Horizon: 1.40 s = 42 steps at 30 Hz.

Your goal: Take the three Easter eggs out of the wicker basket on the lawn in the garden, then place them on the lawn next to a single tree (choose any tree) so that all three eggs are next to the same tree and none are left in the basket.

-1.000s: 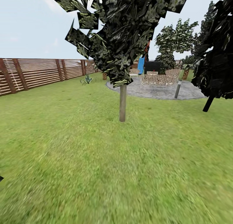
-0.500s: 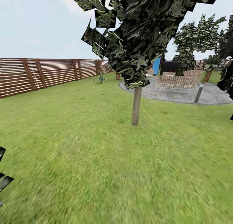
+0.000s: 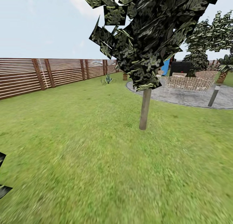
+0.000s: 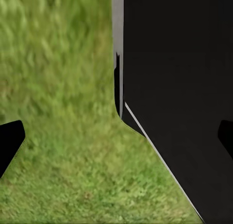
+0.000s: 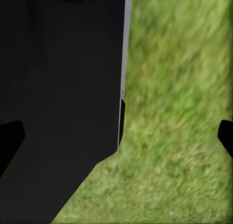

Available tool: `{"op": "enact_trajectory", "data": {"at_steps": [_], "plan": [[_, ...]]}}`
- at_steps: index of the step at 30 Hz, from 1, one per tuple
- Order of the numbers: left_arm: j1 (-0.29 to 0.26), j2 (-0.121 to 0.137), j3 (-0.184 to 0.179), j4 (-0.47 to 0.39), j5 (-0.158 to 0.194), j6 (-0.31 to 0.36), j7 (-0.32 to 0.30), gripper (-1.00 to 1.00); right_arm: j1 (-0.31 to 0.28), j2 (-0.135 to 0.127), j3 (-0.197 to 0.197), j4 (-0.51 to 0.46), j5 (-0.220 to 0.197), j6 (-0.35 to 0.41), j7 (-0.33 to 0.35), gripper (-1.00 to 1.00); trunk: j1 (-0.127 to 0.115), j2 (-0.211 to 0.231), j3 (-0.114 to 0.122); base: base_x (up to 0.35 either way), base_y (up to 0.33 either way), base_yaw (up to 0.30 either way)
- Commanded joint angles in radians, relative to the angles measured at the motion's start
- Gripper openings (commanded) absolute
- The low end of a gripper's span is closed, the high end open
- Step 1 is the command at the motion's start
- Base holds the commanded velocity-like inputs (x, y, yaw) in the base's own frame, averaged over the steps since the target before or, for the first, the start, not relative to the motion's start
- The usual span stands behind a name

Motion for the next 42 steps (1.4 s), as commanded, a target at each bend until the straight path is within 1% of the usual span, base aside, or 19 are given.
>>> {"op": "enact_trajectory", "data": {"at_steps": [1, 12, 28, 36, 42], "plan": [[0.001, 0.000, 0.000, -0.002, 0.000, 0.000, -0.001, 1.00, 0.000, 0.000, 0.000, 0.000, 0.004, 0.000, -0.001, 1.00, 0.001, 0.000, 0.000, 0.341, 0.000, 0.004], [0.001, 0.000, 0.000, -0.002, 0.000, 0.000, -0.001, 1.00, 0.000, 0.001, 0.000, 0.000, 0.003, 0.000, 0.000, 1.00, 0.001, 0.000, 0.000, 0.341, 0.000, 0.016], [0.001, 0.000, 0.000, -0.002, 0.000, 0.000, -0.001, 1.00, 0.000, 0.001, 0.000, 0.000, 0.003, 0.000, -0.001, 1.00, 0.001, 0.000, 0.000, 0.341, 0.000, 0.235], [0.001, 0.000, 0.000, -0.002, 0.000, 0.000, -0.001, 1.00, 0.000, 0.001, 0.000, 0.000, 0.003, 0.000, -0.001, 1.00, 0.001, 0.000, 0.000, 0.341, 0.000, 0.072], [0.001, 0.000, 0.000, -0.002, 0.000, 0.000, -0.001, 1.00, 0.000, 0.001, -0.007, 0.000, -0.001, 0.000, -0.001, 1.00, 0.001, 0.000, 0.000, 0.341, 0.000, 0.210]]}}
